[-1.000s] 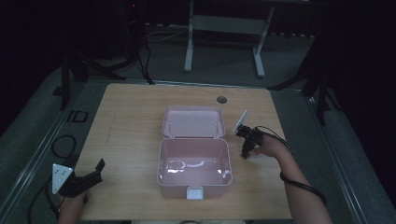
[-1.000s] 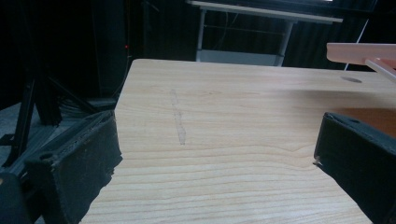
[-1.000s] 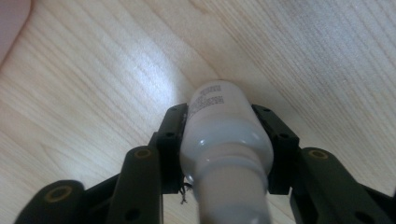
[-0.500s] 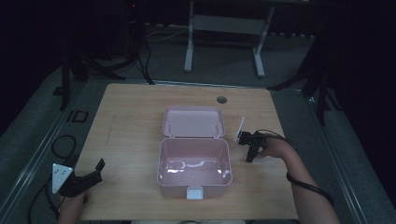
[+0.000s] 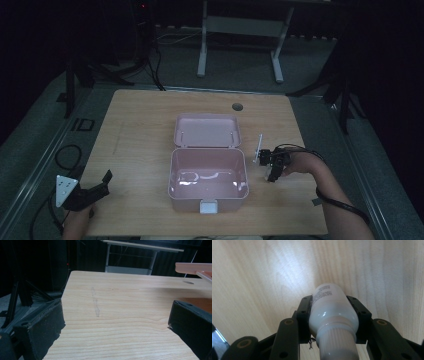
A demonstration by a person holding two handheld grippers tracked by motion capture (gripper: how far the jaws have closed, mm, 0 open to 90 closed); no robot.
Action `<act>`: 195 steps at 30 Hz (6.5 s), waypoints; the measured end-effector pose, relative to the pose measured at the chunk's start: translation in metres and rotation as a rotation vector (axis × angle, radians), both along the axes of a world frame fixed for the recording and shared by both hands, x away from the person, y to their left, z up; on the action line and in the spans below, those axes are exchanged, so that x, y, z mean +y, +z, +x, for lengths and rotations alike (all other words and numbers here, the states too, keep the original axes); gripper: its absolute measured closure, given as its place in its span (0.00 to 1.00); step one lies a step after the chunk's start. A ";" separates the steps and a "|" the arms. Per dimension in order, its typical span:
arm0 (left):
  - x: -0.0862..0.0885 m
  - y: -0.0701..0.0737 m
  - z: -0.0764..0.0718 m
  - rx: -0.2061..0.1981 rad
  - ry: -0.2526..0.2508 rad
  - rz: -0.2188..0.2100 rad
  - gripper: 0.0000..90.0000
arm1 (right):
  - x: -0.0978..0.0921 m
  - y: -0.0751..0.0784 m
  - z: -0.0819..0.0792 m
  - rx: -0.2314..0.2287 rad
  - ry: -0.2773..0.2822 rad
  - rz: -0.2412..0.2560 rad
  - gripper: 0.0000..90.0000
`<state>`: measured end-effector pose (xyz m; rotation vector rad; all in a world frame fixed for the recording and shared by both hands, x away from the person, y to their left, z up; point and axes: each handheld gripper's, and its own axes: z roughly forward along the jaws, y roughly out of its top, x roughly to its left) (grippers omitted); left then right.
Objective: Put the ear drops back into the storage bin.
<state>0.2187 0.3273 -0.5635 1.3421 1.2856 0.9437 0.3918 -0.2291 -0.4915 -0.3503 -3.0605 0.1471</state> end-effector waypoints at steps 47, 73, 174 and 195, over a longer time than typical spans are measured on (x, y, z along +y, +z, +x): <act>0.000 0.000 0.000 0.008 0.003 -0.004 0.00 | 0.006 0.023 -0.054 0.008 0.319 -0.039 0.66; 0.000 0.000 0.001 0.008 0.002 -0.008 0.00 | 0.028 0.082 -0.056 -0.041 0.348 -0.017 0.66; 0.001 0.000 0.001 0.015 -0.008 -0.007 0.00 | 0.153 0.005 -0.063 -0.002 0.519 -0.053 0.66; 0.000 0.000 0.002 0.016 -0.012 -0.005 0.00 | 0.153 0.010 -0.062 -0.002 0.486 -0.052 0.62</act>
